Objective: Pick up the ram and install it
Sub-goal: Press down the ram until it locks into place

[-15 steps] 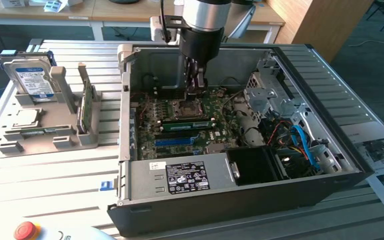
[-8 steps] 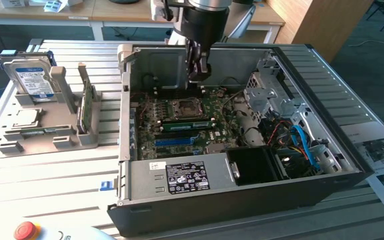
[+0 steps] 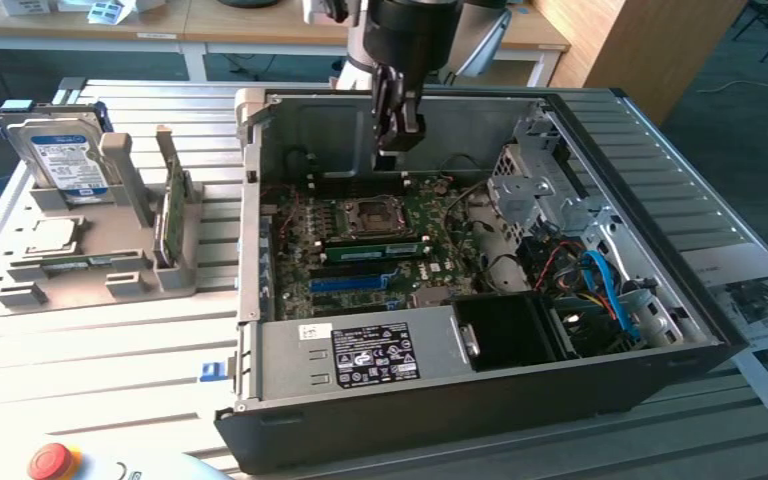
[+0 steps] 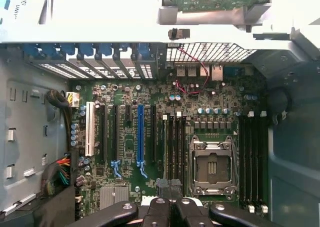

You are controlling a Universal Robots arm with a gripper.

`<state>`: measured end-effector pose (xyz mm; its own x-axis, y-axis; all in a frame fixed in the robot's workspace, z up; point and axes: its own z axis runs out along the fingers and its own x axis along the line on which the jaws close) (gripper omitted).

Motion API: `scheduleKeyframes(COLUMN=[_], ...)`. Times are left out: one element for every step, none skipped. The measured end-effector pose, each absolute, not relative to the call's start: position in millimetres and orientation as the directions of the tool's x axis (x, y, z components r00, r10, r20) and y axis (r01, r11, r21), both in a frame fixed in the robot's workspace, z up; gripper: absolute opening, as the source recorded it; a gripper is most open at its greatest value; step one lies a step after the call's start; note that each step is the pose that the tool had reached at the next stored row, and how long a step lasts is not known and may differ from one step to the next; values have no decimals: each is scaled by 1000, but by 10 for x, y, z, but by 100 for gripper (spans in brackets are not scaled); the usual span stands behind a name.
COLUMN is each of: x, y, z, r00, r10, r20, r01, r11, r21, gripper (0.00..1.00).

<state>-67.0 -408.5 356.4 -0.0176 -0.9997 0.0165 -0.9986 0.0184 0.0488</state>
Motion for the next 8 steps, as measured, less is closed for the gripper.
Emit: scheduleKeyframes(x=[-670,-669,-669,-669,-669,-669,-669,-669], y=[-4085,-4085,-4085,-4085,-4085,-4085,-4085,-4085], z=[3579,3593,3607,3616,3616,3616,3616,3617], r00=[-18,-18,-18,-18,-18,-18,-17,-18], r10=[-1000,-1000,-1000,-1000,-1000,-1000,-1000,-1000], r20=[17,17,18,18,18,18,18,18], r01=[-999,-999,-999,-999,-999,-999,-999,-999], r11=[18,18,18,18,18,18,18,18], r21=[49,50,51,51,51,51,51,51], gripper=[10,10,10,10,10,10,10,10])
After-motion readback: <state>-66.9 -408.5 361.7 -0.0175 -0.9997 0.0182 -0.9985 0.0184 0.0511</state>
